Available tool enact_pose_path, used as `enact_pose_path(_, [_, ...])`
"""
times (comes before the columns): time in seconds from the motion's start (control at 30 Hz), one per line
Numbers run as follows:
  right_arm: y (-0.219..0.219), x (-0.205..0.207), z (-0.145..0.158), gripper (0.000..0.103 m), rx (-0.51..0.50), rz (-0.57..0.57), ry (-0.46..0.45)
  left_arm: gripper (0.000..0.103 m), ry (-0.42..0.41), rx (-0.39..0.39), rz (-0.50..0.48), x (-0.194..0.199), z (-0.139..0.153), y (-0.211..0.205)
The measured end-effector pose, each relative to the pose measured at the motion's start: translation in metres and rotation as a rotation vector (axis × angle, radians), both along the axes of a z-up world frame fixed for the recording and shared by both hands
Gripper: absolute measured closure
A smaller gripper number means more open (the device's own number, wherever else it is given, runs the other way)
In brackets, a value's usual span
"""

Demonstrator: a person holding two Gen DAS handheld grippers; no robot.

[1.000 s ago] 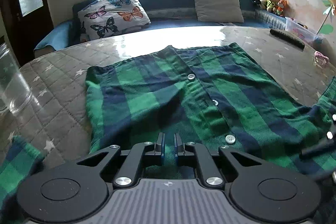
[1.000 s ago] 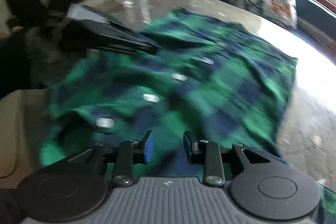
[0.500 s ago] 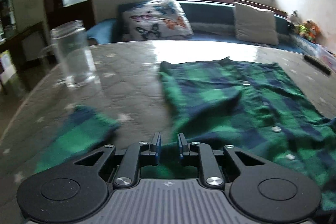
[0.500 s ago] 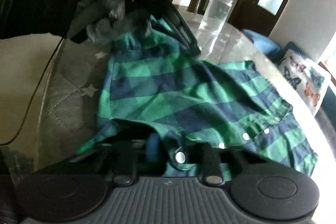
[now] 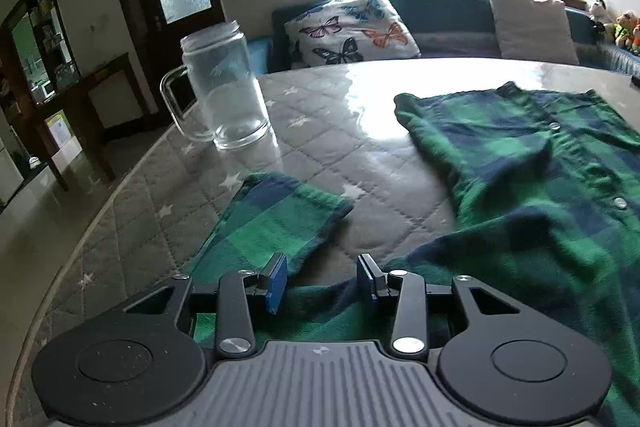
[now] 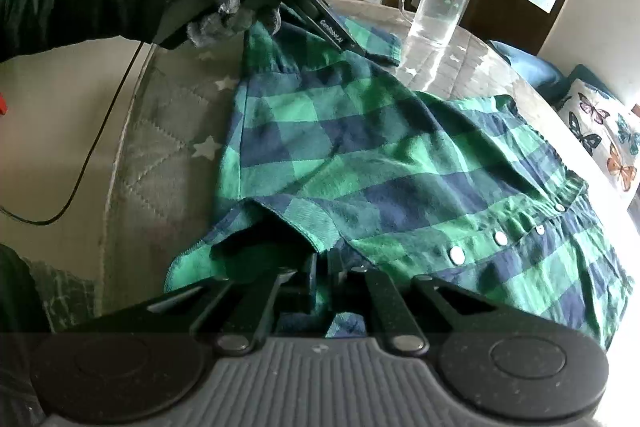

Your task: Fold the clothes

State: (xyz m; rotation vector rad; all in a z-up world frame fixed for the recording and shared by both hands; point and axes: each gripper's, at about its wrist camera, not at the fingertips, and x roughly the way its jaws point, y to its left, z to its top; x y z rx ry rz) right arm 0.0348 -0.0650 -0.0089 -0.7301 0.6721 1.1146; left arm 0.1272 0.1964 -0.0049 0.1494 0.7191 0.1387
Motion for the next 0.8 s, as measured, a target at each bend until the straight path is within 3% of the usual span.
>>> enact_pose_path(0.3, [0.000,0.003,-0.001,0.095,-0.003,-0.004,0.012,0.061,-0.005,0.085,0.004,0.012,-0.009,0.004])
enact_pose_path(0.53, [0.003,0.003,-0.001,0.094,-0.005,-0.007,0.016,0.061,0.019,0.086,-0.043,0.030,-0.013,0.003])
enact_pose_path(0.6, [0.002,0.004,-0.001,0.094,-0.004,-0.010,0.020,0.067,0.023,0.053,-0.042,0.034,-0.012,0.007])
enact_pose_path(0.67, [0.002,0.004,-0.001,0.094,-0.003,-0.011,0.021,0.093,0.025,0.026,-0.033,0.036,-0.012,0.011])
enact_pose_path(0.8, [0.003,0.003,-0.001,0.094,-0.007,-0.012,0.018,0.101,-0.014,-0.020,0.026,0.030,-0.006,0.023])
